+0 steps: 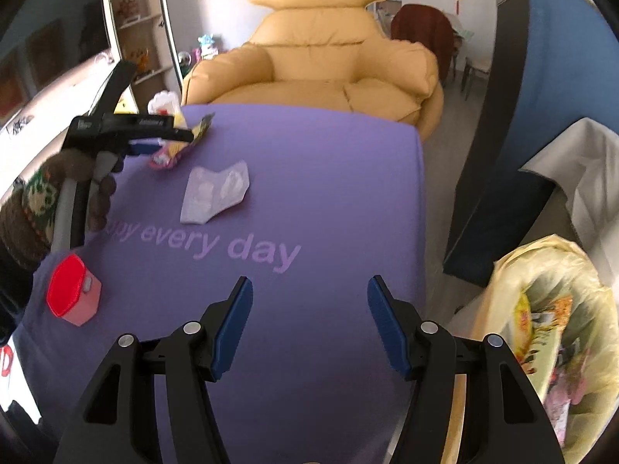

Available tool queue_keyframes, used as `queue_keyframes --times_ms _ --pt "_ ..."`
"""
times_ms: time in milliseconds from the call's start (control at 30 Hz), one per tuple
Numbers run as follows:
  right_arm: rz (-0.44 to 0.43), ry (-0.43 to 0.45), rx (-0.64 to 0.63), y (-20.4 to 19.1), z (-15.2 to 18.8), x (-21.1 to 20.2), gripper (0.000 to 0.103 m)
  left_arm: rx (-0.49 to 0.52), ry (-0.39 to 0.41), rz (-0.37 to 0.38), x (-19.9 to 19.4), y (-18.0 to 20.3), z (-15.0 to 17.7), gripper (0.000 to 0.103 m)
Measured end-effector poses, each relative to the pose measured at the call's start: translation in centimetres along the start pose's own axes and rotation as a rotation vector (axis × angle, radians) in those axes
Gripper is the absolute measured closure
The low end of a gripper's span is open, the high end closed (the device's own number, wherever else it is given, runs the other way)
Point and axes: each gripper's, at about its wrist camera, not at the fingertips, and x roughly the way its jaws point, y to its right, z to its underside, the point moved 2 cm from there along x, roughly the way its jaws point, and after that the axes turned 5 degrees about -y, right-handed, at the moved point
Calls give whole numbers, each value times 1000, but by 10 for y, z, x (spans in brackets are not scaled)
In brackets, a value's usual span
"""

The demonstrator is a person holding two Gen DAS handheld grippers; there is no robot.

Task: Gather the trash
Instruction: 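Move the left gripper to the table and grasp the pink potato chips bag, then grasp the clear plastic wrapper with the right gripper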

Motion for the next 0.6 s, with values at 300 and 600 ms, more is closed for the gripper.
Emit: queue_keyframes --times_ms 300,600 --pt "-104 -26 30 -17 -9 30 45 33 -20 32 -14 -3 24 85" --pt "-192 -65 14 -47 -38 65 45 98 -58 116 -54 -17 87 85"
